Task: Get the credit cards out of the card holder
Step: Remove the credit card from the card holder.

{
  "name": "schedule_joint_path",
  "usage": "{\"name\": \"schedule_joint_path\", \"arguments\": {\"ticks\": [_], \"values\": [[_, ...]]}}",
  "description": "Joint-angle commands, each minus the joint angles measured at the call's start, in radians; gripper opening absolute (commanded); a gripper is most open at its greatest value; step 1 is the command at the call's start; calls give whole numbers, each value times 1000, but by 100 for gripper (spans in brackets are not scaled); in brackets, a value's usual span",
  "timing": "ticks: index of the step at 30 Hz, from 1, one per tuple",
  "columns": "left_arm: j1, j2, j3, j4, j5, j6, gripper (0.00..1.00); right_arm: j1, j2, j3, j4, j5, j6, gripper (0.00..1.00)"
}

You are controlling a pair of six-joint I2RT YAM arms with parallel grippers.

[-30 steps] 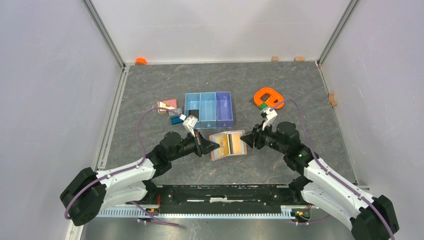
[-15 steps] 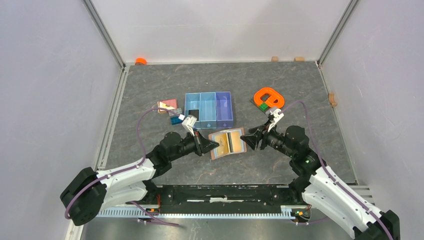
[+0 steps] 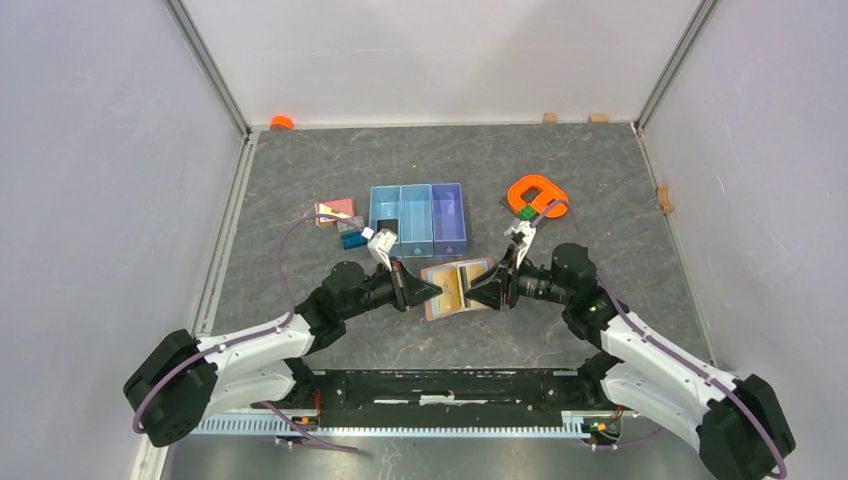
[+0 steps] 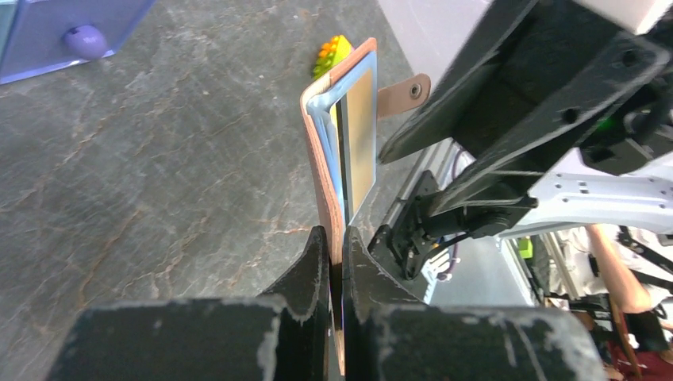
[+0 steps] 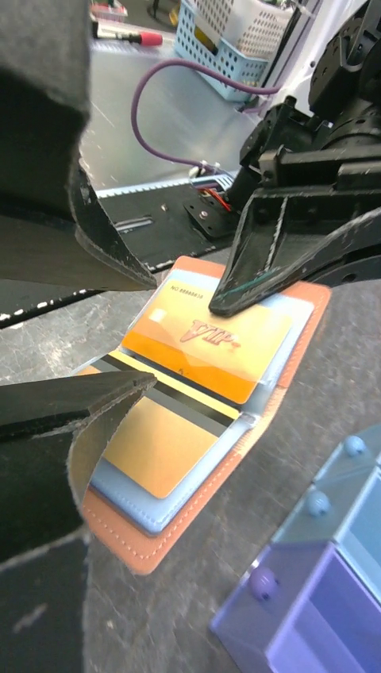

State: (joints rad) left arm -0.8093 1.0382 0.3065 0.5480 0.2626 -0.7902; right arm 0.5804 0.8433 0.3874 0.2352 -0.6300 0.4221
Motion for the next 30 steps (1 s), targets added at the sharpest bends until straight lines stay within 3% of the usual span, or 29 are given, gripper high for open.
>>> {"name": "schedule_joint_path", "arguments": {"ticks": [1,10,17,24,26,30], "values": [[-1,13,29,152,80,-72,2,-2,58,-22,107,-83,64,46],[2,8,15,241,155,-118,2,-41,82,-46,155,-117,115,47],[2,29,8,361,226,-163,2,-92,108,-116,386,-256,272,42],[2,59,11,400,241,-179,2,-94,105,-137,489,-291,339,38],[2,63,11,404,243,-182,2,-94,112,-146,527,-307,367,35],[2,65,13,409,246,-181,2,-96,117,-163,596,-318,417,19]]}}
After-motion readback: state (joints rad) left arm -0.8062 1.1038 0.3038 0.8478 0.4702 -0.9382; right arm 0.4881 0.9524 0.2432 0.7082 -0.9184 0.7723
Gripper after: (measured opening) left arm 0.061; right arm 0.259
